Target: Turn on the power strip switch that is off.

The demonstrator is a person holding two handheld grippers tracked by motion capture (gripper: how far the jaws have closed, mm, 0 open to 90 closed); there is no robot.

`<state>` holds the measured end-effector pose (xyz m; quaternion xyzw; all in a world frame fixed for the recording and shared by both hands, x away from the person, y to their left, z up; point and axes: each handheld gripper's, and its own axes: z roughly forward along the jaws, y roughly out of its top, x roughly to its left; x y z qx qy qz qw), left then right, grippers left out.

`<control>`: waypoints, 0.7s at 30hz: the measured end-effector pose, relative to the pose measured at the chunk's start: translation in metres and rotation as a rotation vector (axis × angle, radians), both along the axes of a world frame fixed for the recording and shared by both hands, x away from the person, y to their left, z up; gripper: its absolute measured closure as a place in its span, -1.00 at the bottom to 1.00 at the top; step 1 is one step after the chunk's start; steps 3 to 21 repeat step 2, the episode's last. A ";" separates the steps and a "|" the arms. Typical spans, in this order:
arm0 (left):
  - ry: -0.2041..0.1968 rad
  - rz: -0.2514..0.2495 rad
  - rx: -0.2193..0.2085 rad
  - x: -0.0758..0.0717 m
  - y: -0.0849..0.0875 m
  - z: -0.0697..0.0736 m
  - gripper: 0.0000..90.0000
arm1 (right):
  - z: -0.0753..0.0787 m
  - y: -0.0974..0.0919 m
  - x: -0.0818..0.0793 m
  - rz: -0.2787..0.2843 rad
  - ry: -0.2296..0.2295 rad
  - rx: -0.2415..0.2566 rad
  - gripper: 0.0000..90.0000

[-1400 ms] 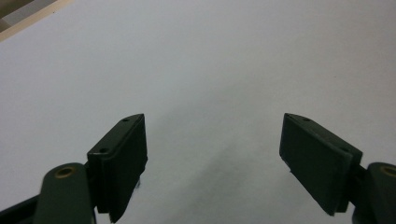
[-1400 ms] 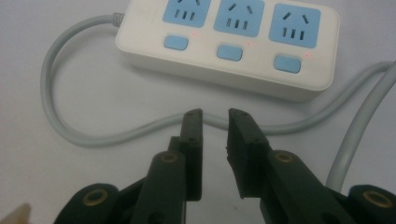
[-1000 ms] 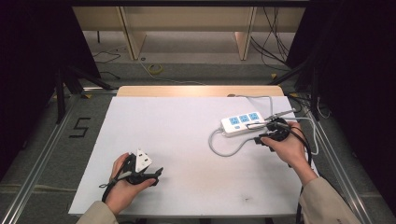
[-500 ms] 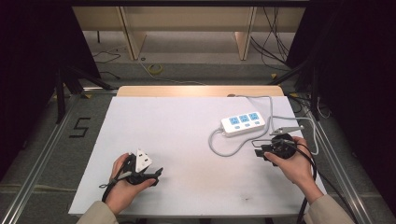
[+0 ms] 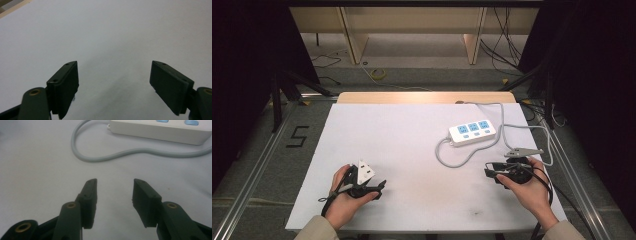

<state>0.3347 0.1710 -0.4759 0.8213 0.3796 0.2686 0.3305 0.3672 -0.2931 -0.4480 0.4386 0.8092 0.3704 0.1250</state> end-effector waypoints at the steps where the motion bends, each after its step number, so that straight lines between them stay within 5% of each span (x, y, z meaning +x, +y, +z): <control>1: 0.001 0.001 -0.001 0.000 0.000 0.000 -0.49 | 0.000 -0.001 -0.002 0.005 -0.007 0.006 0.21; 21: 0.001 0.001 -0.001 0.000 0.000 0.000 -0.49 | -0.001 -0.001 -0.003 0.008 -0.011 0.011 0.20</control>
